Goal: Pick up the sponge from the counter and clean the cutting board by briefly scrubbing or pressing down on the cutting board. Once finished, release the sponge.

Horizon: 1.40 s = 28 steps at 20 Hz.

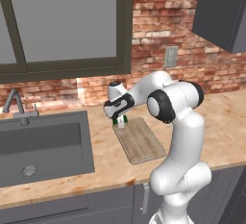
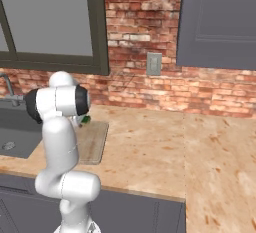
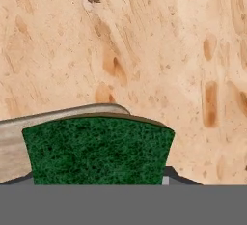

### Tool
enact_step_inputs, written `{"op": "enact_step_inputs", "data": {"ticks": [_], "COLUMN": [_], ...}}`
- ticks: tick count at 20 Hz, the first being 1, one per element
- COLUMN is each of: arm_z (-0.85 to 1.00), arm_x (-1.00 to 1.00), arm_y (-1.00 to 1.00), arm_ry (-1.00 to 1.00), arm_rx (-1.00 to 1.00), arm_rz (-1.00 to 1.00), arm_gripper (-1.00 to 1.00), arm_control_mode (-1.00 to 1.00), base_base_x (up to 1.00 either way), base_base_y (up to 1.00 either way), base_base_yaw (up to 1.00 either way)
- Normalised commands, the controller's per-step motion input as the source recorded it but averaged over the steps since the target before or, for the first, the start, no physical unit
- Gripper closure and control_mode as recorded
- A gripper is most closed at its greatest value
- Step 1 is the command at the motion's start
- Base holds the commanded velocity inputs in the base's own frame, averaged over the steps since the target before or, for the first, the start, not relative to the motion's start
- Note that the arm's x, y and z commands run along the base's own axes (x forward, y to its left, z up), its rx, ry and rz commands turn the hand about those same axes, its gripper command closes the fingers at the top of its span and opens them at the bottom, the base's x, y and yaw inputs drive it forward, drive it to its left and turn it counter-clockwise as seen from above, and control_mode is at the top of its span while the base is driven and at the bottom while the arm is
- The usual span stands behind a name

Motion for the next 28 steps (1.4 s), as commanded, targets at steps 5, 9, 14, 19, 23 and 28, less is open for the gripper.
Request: {"op": "enact_step_inputs", "data": {"ticks": [5, 9, 14, 19, 23, 28], "arm_z": [0.00, 0.00, 0.03, 0.11, 0.09, 0.02], "arm_x": [0.40, 0.01, -0.27, -0.15, -0.18, -0.17], "arm_y": [0.00, -0.10, -0.38, -0.51, -0.70, -0.83], "arm_ry": [0.00, 0.00, -0.02, -0.01, -0.05, -0.01], "arm_rx": [0.00, 0.00, 0.00, 0.00, 0.00, 0.00], "arm_rz": [0.00, -0.04, -0.07, -0.05, -0.02, 0.00], "arm_gripper": [1.00, 1.00, 1.00, 1.00, 1.00, 1.00], "arm_control_mode": [-1.00, -1.00, -1.00, -1.00, -1.00, -1.00], "base_base_x": [0.00, 0.00, 0.00, 0.00, 0.00, 0.00], "base_base_y": [0.00, 0.00, 0.00, 0.00, 0.00, 0.00], "base_base_yaw": [0.00, 0.00, 0.00, 0.00, 0.00, 0.00]}}
